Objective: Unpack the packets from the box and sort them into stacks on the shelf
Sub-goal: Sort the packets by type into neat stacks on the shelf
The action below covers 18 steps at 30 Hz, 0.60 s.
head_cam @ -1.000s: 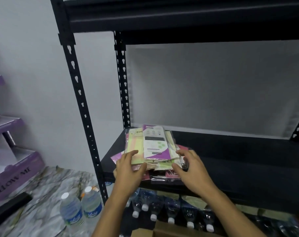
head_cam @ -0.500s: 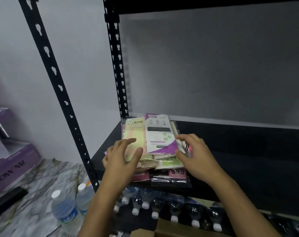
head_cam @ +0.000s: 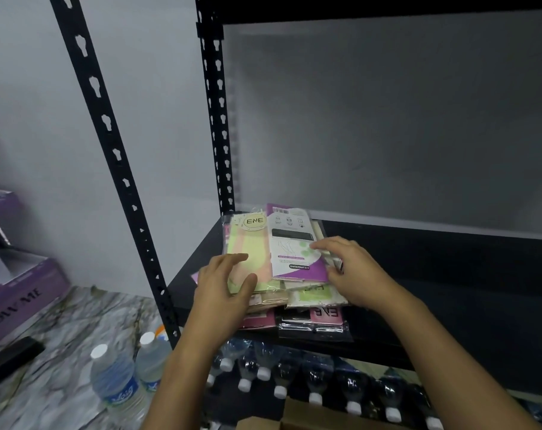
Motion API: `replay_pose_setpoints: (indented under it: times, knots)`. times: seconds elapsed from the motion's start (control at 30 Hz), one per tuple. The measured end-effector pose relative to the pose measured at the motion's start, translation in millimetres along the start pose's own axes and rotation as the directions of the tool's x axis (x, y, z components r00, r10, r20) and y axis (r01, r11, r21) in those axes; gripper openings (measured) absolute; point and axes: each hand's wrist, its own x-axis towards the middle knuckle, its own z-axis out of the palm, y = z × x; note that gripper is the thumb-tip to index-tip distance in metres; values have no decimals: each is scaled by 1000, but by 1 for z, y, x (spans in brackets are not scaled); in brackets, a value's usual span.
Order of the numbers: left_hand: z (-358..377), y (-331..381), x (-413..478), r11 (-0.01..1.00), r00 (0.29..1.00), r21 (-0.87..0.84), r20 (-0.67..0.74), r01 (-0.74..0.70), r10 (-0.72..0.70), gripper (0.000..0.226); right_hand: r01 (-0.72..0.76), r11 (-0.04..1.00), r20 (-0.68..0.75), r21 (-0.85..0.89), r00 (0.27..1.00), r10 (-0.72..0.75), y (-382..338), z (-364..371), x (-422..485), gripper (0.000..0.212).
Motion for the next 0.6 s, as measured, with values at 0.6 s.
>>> replay_pose_setpoints:
  times: [0.6]
  knots:
    - [2, -4, 2, 975, 975, -36, -39, 219, -220, 69, 86, 996, 158, -15, 984, -83, 0, -3, -16, 53]
